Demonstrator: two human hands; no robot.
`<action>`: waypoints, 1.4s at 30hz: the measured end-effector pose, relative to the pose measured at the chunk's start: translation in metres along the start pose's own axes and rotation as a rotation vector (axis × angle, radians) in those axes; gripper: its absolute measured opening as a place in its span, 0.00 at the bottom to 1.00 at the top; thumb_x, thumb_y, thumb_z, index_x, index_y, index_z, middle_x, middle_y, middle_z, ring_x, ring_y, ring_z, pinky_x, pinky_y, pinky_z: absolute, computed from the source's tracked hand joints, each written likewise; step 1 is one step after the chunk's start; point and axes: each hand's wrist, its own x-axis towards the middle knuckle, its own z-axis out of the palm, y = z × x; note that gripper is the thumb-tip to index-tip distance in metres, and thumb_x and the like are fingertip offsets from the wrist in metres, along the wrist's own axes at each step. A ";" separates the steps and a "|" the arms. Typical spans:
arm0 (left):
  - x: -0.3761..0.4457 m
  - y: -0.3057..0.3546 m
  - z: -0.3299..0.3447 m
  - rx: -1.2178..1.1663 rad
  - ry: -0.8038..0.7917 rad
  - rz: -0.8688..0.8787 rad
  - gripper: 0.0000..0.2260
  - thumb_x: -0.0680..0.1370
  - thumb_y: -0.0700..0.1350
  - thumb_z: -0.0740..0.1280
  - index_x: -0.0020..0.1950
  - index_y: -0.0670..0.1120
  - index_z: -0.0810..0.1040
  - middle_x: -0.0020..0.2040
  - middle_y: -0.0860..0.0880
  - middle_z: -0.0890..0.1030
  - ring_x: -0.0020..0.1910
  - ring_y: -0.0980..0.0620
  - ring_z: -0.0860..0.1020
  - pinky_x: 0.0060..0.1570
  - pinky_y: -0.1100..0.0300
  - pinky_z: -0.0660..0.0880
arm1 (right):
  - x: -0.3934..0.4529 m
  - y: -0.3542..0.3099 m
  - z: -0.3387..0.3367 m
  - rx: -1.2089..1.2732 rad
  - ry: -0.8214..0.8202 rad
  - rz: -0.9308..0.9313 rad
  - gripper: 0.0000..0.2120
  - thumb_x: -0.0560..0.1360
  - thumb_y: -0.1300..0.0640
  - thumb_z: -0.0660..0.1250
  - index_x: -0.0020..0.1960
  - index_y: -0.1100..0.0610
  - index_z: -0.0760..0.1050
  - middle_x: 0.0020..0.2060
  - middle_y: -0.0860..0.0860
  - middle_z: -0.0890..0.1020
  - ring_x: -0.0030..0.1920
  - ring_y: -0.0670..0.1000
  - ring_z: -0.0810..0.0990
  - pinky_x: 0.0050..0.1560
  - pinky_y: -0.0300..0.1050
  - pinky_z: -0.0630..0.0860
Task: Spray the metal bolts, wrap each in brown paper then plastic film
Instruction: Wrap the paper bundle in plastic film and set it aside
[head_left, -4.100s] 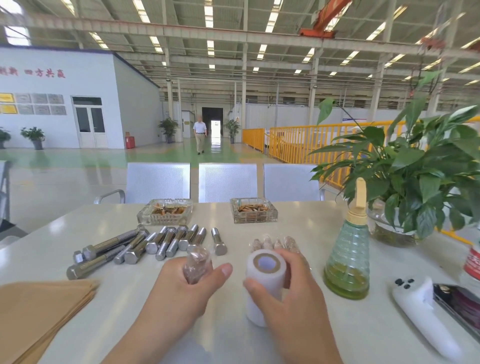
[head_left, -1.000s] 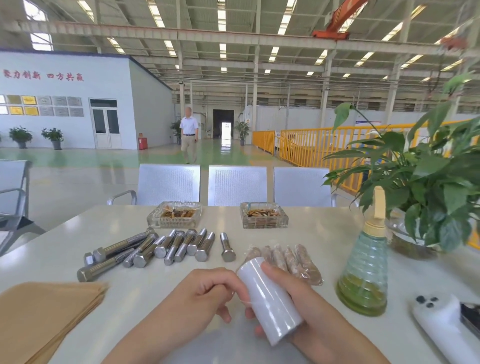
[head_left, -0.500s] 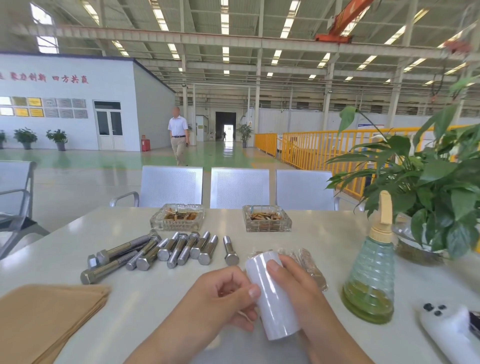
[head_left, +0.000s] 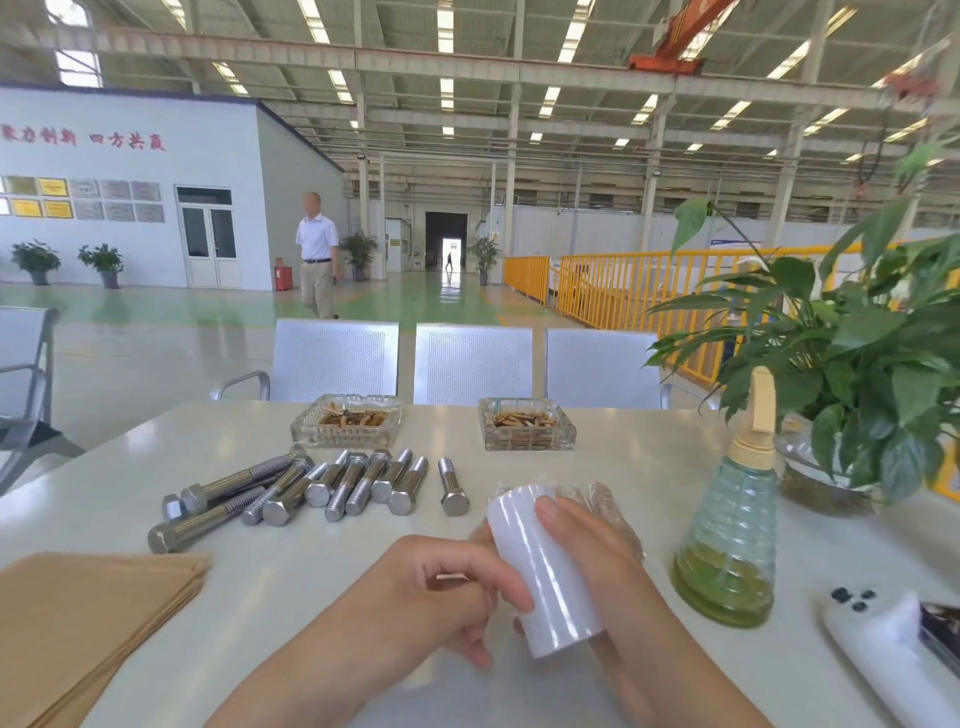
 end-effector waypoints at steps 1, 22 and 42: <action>-0.001 0.002 0.000 0.020 -0.037 0.002 0.13 0.75 0.35 0.63 0.50 0.42 0.87 0.37 0.44 0.72 0.38 0.53 0.73 0.46 0.54 0.80 | -0.001 -0.001 -0.001 0.020 -0.021 0.019 0.24 0.70 0.41 0.75 0.59 0.56 0.83 0.56 0.60 0.86 0.58 0.65 0.83 0.62 0.61 0.77; -0.005 0.001 -0.032 0.010 0.005 -0.068 0.19 0.73 0.37 0.68 0.62 0.50 0.84 0.40 0.48 0.77 0.37 0.53 0.75 0.45 0.54 0.80 | 0.007 -0.007 -0.029 0.388 -0.222 0.323 0.29 0.66 0.49 0.84 0.59 0.65 0.83 0.51 0.64 0.80 0.39 0.59 0.82 0.38 0.51 0.81; -0.013 0.004 -0.052 0.091 0.035 -0.240 0.21 0.69 0.41 0.75 0.61 0.56 0.83 0.46 0.43 0.84 0.39 0.46 0.81 0.43 0.57 0.79 | 0.011 -0.013 -0.043 0.534 -0.114 0.312 0.34 0.70 0.49 0.79 0.73 0.57 0.74 0.48 0.61 0.84 0.40 0.59 0.81 0.44 0.51 0.72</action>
